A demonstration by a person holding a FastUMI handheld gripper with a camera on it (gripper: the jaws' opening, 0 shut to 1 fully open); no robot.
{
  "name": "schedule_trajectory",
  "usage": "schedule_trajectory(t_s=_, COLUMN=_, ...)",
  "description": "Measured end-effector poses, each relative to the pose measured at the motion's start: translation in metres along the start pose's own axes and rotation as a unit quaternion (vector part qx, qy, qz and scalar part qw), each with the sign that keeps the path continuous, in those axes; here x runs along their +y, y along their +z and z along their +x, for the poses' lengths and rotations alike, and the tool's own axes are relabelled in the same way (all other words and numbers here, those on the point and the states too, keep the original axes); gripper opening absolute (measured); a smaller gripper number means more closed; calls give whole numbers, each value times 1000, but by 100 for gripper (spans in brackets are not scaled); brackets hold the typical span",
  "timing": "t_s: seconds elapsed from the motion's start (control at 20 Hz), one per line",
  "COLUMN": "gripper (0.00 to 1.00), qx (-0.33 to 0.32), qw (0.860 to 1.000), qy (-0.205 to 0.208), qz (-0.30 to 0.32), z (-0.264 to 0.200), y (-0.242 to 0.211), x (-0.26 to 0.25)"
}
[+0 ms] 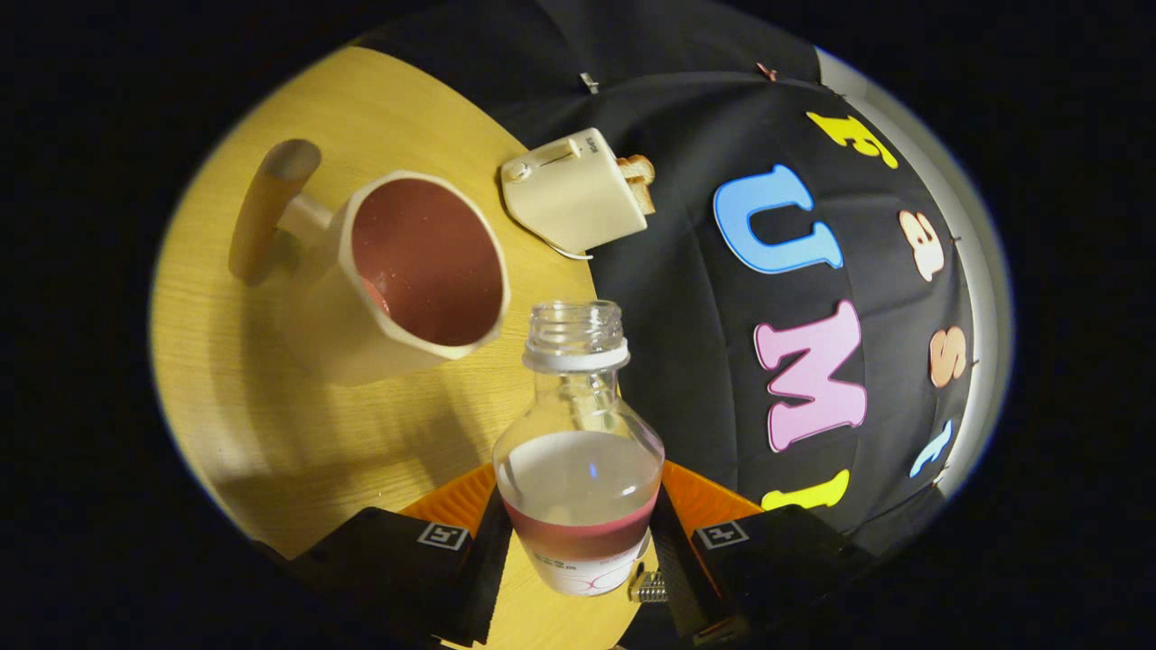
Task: Take the bottle from table, then pour the juice into the cup, finally place the bottle on the coaster
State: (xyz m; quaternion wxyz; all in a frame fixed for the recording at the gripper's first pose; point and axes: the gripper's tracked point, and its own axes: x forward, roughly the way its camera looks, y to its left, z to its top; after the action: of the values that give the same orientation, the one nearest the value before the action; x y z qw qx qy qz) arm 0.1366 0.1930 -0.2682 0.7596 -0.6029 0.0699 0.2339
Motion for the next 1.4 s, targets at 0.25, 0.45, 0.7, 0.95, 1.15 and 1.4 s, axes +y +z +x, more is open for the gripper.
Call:
schedule_trajectory(t_s=0.25, gripper=75, qx=-12, qw=999, qy=-1, qz=-52, z=4, y=8, x=0)
schedule_trajectory(t_s=0.45, gripper=75, qx=-30, qw=993, qy=-7, qz=-117, z=5, y=20, x=-3)
schedule_trajectory(t_s=0.7, gripper=75, qx=-38, qw=983, qy=-8, qz=-182, z=8, y=25, x=-6)
schedule_trajectory(t_s=0.95, gripper=75, qx=-35, qw=976, qy=-10, qz=-216, z=11, y=30, x=-9)
schedule_trajectory(t_s=1.15, gripper=75, qx=-31, qw=972, qy=-8, qz=-234, z=13, y=29, x=-9)
schedule_trajectory(t_s=1.4, gripper=75, qx=-38, qw=962, qy=-8, qz=-269, z=11, y=32, x=-10)
